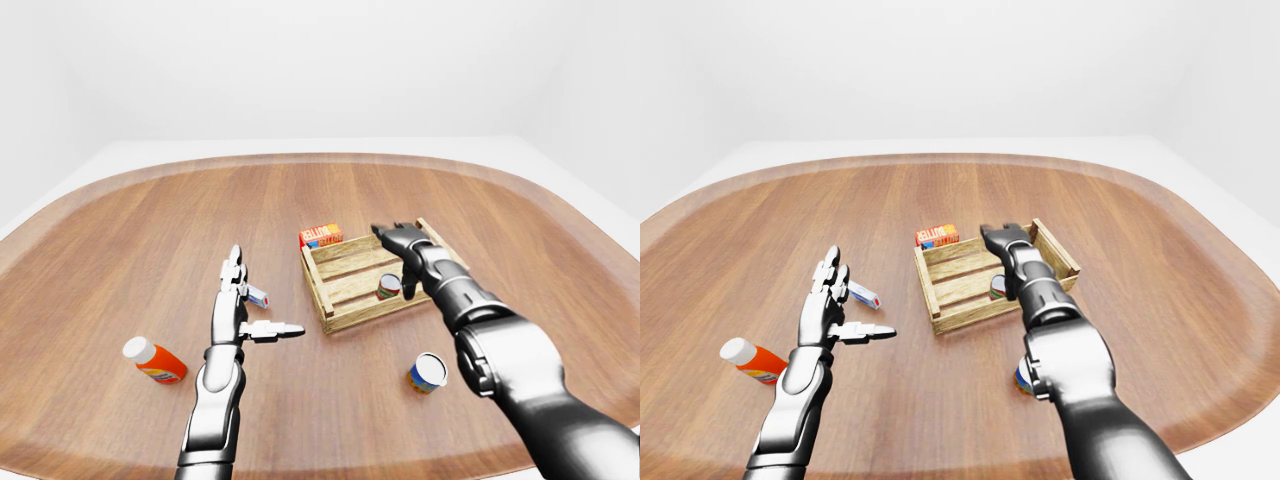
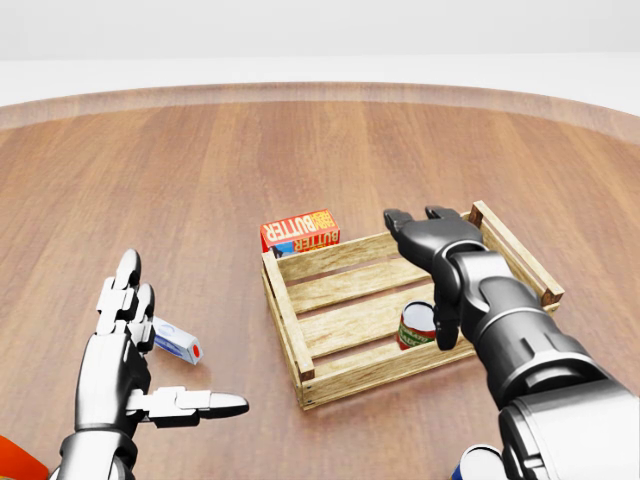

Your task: Pick up the tomato sauce, and put it in the wooden tray.

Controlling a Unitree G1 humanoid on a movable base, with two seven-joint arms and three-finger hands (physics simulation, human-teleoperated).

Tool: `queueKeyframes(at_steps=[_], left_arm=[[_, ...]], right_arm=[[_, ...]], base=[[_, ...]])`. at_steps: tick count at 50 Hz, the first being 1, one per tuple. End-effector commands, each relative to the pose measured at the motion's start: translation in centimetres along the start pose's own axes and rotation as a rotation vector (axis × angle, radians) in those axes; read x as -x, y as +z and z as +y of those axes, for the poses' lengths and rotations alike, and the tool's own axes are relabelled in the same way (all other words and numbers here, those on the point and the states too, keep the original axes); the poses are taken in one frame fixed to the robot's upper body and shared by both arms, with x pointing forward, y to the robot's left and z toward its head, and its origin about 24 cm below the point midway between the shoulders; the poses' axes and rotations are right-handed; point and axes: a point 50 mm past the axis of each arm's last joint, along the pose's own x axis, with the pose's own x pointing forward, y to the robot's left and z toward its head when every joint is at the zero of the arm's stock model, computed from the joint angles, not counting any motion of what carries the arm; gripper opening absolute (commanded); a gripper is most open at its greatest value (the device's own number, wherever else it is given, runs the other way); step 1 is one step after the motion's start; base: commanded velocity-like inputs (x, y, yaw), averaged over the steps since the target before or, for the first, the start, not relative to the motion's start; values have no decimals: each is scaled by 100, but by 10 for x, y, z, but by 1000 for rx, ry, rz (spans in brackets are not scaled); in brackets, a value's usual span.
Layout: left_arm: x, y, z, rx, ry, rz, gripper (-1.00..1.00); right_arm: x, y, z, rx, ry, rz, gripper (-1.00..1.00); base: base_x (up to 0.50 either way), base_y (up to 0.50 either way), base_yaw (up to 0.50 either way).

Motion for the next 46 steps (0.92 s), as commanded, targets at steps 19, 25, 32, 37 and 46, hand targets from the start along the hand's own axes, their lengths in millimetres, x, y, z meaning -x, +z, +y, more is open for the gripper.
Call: queueKeyframes(at_steps=[19, 25, 32, 37, 46], left_arm=[[0, 0, 0, 1, 1, 0, 100], [0, 0, 0, 0, 0, 1, 100], [0, 0, 0, -1, 0, 1, 100], [0, 0, -1, -1, -1, 2, 100], [0, 0, 0, -1, -1, 2, 100]], right_arm=[[5, -6, -53, 25, -141, 17, 100], [13, -13, -90, 42, -226, 36, 100], [19, -17, -109, 40, -272, 46, 100], [21, -19, -116, 41, -289, 50, 100], [31, -15, -146, 58, -363, 44, 100]], base=[[0, 0, 0], [0, 0, 0], [0, 0, 0], [0, 0, 0], [0, 0, 0]])
